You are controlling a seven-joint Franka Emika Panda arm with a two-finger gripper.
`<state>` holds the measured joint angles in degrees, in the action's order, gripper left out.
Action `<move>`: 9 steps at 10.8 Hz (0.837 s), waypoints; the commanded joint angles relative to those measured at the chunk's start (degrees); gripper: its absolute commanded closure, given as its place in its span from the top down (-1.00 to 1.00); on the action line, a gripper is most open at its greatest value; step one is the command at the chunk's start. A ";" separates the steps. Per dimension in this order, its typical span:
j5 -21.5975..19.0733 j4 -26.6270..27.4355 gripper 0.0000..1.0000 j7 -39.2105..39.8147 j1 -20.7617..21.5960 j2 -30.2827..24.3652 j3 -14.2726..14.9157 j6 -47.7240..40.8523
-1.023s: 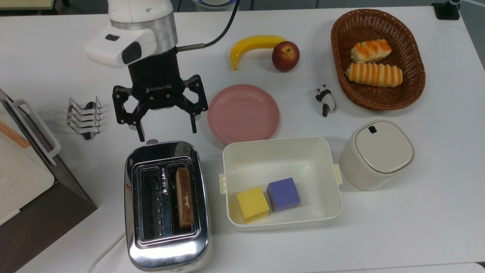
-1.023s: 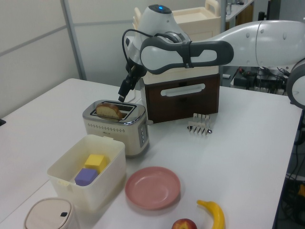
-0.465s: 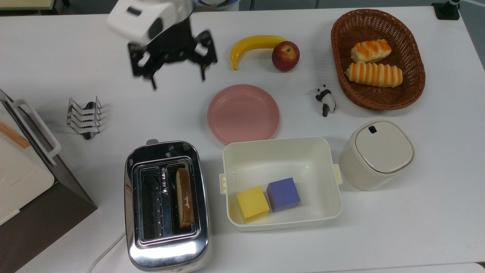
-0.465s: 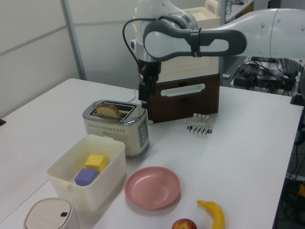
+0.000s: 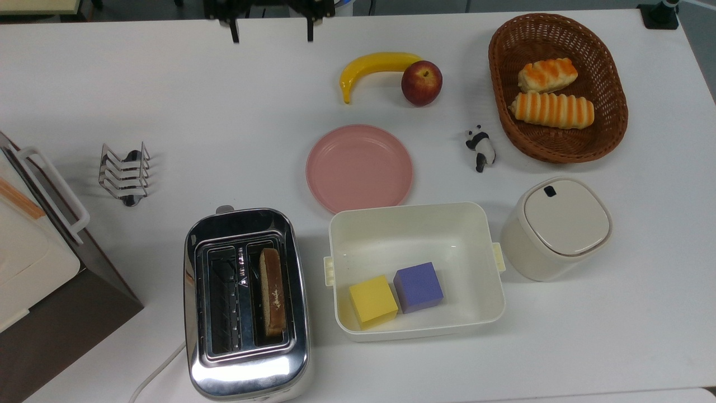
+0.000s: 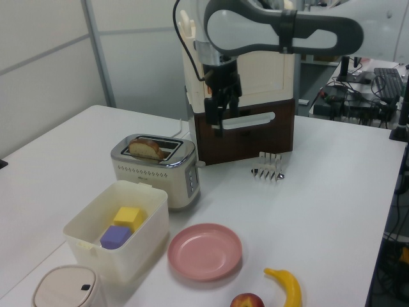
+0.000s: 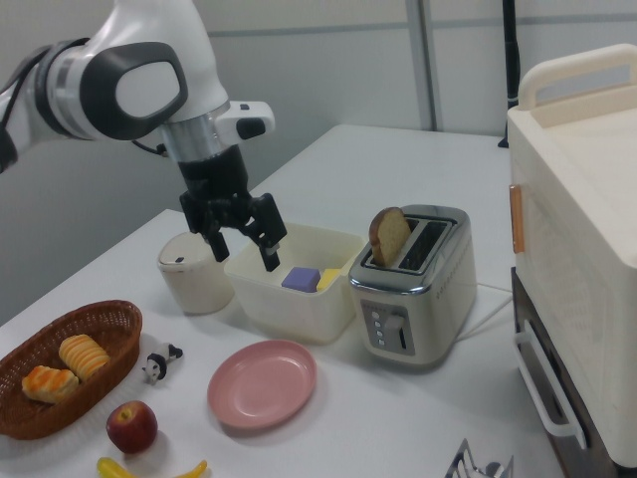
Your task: Put the bread in the toaster
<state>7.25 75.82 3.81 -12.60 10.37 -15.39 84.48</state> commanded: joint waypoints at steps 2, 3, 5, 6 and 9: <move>-0.74 8.65 1.00 -2.05 -0.50 -6.50 1.24 0.16; -0.75 8.56 1.00 -2.66 -0.50 -6.68 1.24 0.24; -0.75 8.38 1.00 -3.55 -0.50 -7.29 1.32 0.25; -0.75 8.47 1.00 -3.55 -0.50 -7.64 1.41 0.24; -0.75 8.47 1.00 -3.55 3.86 -7.64 5.95 0.25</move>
<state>7.22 81.71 0.98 -13.15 4.93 -14.24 84.24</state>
